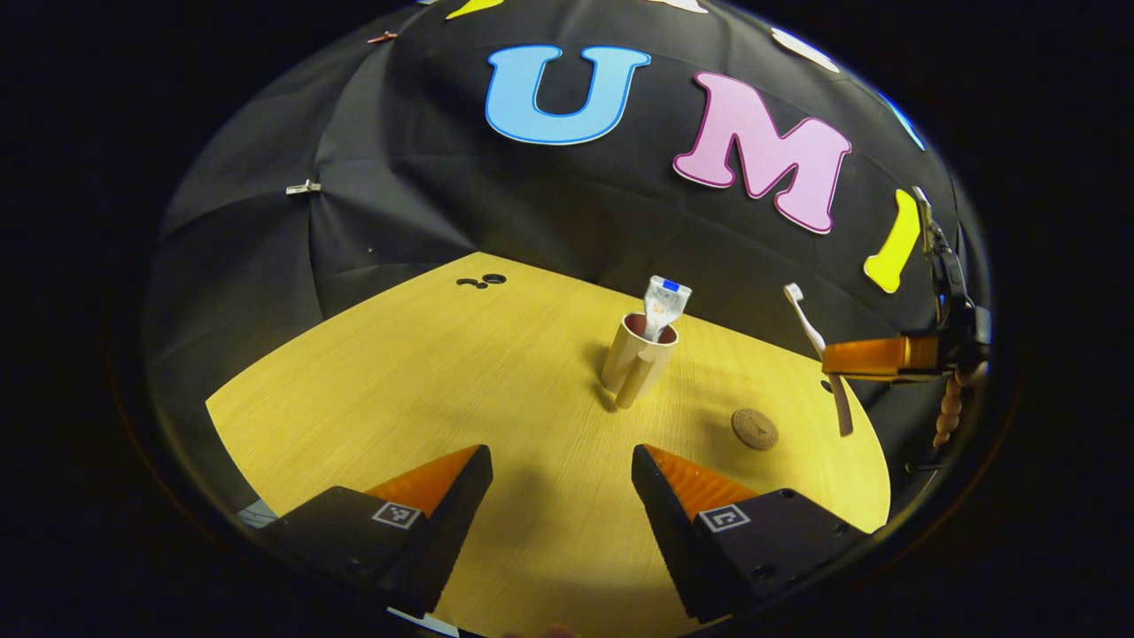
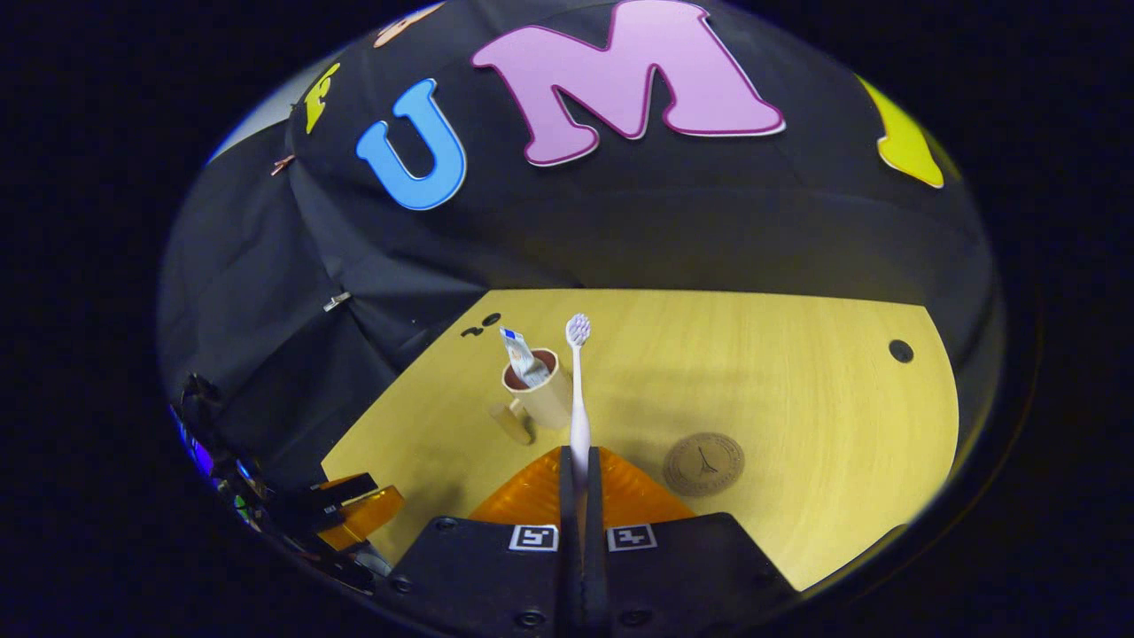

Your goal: Put the toothbrush and toothpaste on the desktop into the cup, then pick up the cup and place it on the coaster on the desktop.

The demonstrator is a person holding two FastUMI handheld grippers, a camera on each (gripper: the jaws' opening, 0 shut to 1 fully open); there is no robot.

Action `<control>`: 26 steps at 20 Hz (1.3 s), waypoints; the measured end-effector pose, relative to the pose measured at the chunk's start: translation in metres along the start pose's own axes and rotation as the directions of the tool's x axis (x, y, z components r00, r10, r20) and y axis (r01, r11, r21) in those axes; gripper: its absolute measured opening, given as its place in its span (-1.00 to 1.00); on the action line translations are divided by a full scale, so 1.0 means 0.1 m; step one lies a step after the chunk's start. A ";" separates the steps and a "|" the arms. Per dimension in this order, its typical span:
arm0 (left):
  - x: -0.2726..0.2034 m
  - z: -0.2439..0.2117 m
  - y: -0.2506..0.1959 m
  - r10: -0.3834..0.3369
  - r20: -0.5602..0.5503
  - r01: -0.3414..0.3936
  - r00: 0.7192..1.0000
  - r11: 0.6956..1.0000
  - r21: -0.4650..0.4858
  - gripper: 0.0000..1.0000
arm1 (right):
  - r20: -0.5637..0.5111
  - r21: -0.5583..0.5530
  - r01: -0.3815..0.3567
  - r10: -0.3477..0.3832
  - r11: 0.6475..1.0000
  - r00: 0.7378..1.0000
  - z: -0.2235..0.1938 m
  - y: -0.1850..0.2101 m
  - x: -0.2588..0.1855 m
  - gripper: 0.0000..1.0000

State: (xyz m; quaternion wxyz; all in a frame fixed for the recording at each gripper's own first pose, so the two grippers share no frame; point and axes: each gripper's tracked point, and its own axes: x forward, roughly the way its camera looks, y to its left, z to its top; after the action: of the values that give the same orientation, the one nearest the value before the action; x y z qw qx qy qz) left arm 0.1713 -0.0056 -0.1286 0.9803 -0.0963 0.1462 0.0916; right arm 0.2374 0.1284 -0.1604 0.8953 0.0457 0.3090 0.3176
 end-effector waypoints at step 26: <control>0.35 -0.50 0.08 0.004 -0.010 -0.005 1.000 0.996 -0.092 0.96 | 0.405 -0.044 -0.177 0.179 0.983 0.896 1.22 0.28 1.75 -0.89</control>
State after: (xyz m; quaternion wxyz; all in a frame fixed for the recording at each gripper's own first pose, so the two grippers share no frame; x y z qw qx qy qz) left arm 0.1887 -0.0039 -0.1877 0.9739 -0.1415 0.1470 0.0997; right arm 0.3990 0.2691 -0.1460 0.9073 0.1365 0.1092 0.3824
